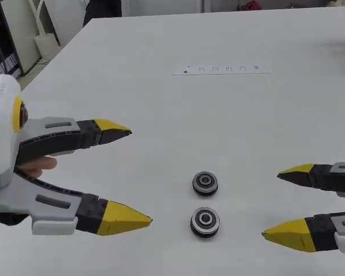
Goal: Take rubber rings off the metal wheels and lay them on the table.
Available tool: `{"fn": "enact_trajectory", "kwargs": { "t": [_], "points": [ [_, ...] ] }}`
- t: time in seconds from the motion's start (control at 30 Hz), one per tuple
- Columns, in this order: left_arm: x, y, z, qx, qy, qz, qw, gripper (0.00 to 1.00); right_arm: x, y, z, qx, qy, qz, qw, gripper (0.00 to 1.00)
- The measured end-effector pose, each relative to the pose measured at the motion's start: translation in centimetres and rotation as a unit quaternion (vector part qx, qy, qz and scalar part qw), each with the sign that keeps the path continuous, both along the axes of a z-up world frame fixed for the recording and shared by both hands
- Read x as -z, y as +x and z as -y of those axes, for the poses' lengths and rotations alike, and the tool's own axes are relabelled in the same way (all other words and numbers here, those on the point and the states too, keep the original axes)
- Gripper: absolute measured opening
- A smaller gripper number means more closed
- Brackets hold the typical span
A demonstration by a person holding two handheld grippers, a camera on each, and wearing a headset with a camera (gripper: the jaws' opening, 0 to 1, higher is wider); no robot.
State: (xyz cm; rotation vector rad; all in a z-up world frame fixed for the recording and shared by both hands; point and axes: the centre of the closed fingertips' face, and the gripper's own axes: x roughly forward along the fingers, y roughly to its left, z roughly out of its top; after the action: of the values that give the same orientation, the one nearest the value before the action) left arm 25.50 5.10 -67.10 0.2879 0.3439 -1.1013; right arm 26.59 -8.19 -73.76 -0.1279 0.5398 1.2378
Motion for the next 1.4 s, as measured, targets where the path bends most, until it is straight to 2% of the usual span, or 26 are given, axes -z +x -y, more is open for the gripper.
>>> {"fn": "enact_trajectory", "kwargs": {
  "t": [0.23,0.33,0.4,0.47,0.53,0.77,0.83,0.93,1.2,1.4],
  "points": [
    [0.6,1.0,1.7,0.011,-0.011,0.007,0.9999,0.75,0.2,0.1,-1.3,-0.015,0.006,0.002,0.9999,0.64],
    [1.0,1.1,2.3,0.021,-0.018,0.002,0.9996,0.72,0.3,0.1,-1.8,-0.021,0.010,0.000,0.9997,0.63],
    [1.8,1.0,2.5,0.031,-0.010,0.002,0.9995,0.69,0.5,-0.2,-2.3,-0.026,0.013,-0.006,0.9995,0.62],
    [2.4,1.0,2.6,0.035,-0.004,-0.004,0.9994,0.68,0.8,-0.6,-2.7,-0.036,0.012,-0.005,0.9993,0.60],
    [2.8,1.0,2.7,0.037,-0.001,-0.009,0.9993,0.67,1.0,-0.7,-3.0,-0.043,0.012,-0.004,0.9990,0.58],
    [3.4,1.2,3.3,0.047,0.003,-0.008,0.9988,0.61,1.6,-0.7,-3.5,-0.056,0.008,-0.008,0.9984,0.56],
    [3.9,1.1,3.7,0.050,0.000,-0.022,0.9985,0.60,1.7,-0.6,-3.8,-0.061,0.010,-0.007,0.9981,0.54],
    [4.4,1.0,4.2,0.056,-0.002,-0.027,0.9981,0.59,1.9,-0.4,-4.3,-0.067,0.007,-0.001,0.9977,0.52],
    [5.4,1.4,5.6,0.061,-0.004,-0.028,0.9978,0.54,2.4,-0.3,-4.9,-0.084,0.004,0.006,0.9964,0.46],
    [6.4,1.3,6.3,0.070,0.003,-0.029,0.9971,0.46,2.9,-0.2,-5.2,-0.089,0.004,0.009,0.9960,0.42]
  ]
}}
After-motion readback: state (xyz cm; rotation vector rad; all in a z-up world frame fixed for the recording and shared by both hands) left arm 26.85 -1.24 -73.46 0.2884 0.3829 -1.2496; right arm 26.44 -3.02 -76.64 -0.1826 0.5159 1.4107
